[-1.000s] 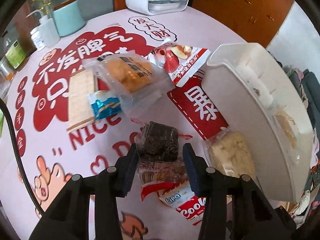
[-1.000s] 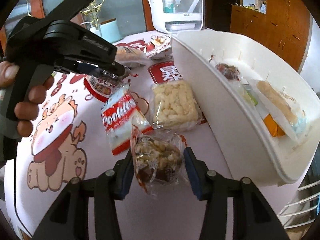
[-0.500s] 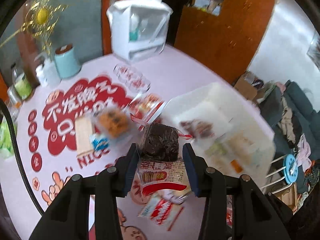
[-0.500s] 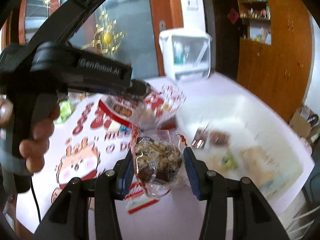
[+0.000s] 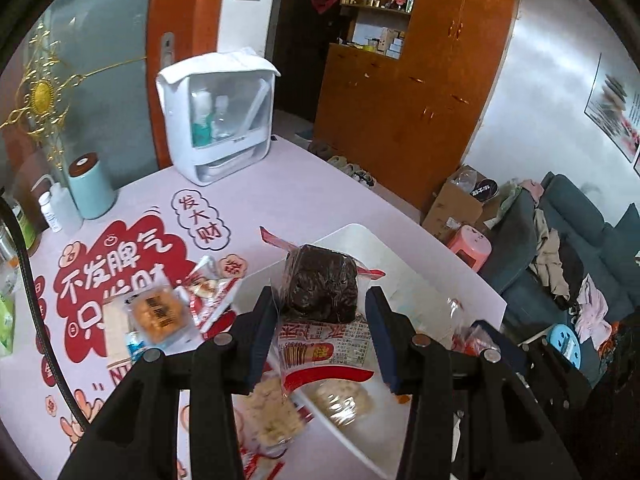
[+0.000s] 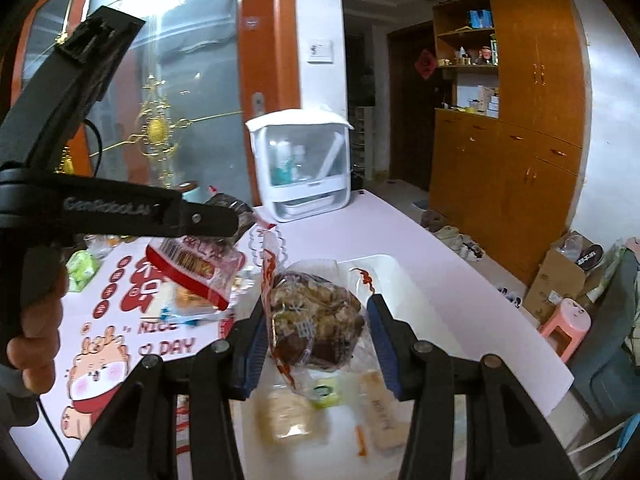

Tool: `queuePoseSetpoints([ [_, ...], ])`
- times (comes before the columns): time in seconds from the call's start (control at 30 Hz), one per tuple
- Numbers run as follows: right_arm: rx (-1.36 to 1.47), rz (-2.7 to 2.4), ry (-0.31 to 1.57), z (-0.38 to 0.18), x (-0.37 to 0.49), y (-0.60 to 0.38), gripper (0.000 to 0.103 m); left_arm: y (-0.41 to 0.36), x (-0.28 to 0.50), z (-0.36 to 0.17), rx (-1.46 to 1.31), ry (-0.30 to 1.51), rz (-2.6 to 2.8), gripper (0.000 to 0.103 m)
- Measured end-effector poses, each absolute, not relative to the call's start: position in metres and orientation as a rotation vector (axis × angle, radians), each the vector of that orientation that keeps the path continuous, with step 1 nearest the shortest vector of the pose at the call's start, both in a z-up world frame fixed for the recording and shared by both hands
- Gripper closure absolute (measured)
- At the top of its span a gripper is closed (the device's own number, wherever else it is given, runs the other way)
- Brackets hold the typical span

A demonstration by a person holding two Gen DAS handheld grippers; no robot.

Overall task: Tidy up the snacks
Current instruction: 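Carry the dark brown packet and mixed-nut bag into the white tray and release, then move both open grippers back over the wafer and Cookies packets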

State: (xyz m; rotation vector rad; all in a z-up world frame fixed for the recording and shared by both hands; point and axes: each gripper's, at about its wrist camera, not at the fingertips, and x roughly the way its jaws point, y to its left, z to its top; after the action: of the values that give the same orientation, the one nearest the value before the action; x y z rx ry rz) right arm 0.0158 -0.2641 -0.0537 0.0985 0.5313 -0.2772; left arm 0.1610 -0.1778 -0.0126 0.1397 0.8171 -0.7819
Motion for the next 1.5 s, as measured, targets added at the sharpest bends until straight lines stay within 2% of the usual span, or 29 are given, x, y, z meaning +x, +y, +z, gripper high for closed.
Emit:
queuePoseSetpoints([
  [0.27,0.084,-0.269,0.582,-0.071,0.031,-0.294,0.054,-0.224,0.166,-0.038,0.153,0.873,-0.761,0.058],
  [0.3,0.077,-0.263,0.59,-0.073,0.033,-0.295,0.052,-0.228,0.167,-0.042,0.156,0.882,-0.75,0.057],
  [0.4,0.054,-0.245,0.624,-0.082,0.037,-0.296,0.041,-0.238,0.169,-0.057,0.18,0.906,-0.714,0.03],
  [0.43,0.053,-0.242,0.625,-0.083,0.036,-0.297,0.041,-0.24,0.169,-0.061,0.185,0.913,-0.717,0.017],
  [0.47,0.053,-0.232,0.629,-0.086,0.035,-0.297,0.04,-0.242,0.168,-0.064,0.187,0.915,-0.713,0.013],
  [1.03,0.114,-0.194,0.71,-0.097,0.034,-0.303,0.039,-0.242,0.156,-0.071,0.219,0.912,-0.606,0.013],
  [1.5,0.177,-0.123,0.742,-0.09,0.061,-0.268,0.039,-0.157,0.145,-0.047,0.121,0.835,-0.468,0.013],
])
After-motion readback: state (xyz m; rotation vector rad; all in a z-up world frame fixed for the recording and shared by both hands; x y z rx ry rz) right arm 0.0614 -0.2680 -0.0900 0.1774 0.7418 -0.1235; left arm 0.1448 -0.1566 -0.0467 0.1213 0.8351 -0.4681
